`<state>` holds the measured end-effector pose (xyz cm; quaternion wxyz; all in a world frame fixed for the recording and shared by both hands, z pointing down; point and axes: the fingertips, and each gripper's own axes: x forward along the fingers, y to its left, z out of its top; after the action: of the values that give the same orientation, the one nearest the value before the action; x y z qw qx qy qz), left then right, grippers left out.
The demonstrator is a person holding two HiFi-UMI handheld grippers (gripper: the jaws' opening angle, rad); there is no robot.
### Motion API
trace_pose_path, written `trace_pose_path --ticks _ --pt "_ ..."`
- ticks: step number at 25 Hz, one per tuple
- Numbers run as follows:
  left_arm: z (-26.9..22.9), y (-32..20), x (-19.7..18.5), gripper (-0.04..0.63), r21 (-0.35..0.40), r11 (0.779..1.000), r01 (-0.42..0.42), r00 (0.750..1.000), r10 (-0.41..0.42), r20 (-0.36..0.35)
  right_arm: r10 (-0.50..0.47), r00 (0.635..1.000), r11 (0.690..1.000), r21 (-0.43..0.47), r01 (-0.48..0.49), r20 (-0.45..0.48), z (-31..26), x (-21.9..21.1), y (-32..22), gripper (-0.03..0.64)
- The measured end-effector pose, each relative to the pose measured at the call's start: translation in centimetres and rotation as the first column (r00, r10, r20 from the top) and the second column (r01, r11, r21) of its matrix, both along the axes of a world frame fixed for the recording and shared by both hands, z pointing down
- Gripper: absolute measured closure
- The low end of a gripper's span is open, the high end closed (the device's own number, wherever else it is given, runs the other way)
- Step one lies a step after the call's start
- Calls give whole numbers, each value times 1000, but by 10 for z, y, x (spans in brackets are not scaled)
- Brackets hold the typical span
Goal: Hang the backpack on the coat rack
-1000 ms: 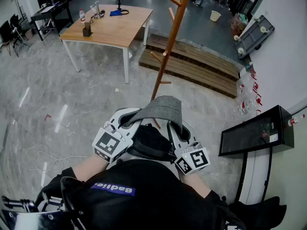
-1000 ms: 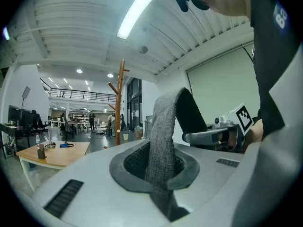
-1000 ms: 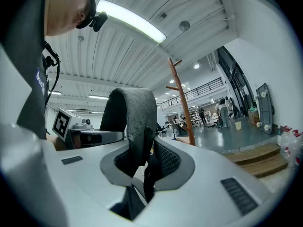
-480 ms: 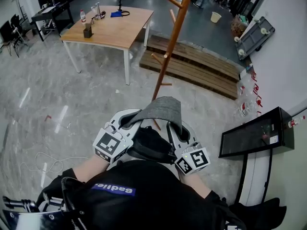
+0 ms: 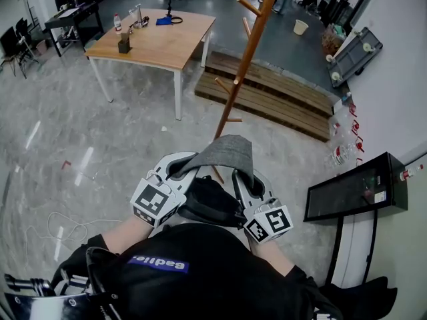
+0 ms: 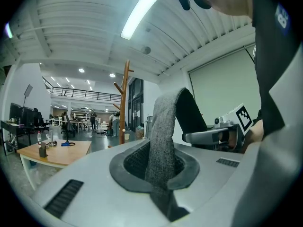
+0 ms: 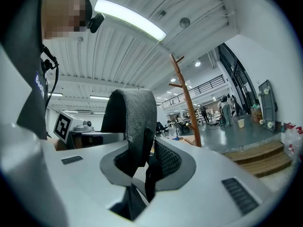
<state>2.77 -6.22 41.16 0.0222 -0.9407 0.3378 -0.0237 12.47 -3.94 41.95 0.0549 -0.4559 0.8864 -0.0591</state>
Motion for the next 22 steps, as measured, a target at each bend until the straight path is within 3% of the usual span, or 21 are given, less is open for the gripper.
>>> trace_pose_path --ticks 15,22 --pt "-7 -33 -62 563 35 996 -84 996 84 -1 120 993 993 17 -120 -9 -7 -52 -28 552" --pt "-9 -72 -87 563 40 998 -47 999 47 -6 67 998 998 -13 -68 -11 -4 -82 -54 552"
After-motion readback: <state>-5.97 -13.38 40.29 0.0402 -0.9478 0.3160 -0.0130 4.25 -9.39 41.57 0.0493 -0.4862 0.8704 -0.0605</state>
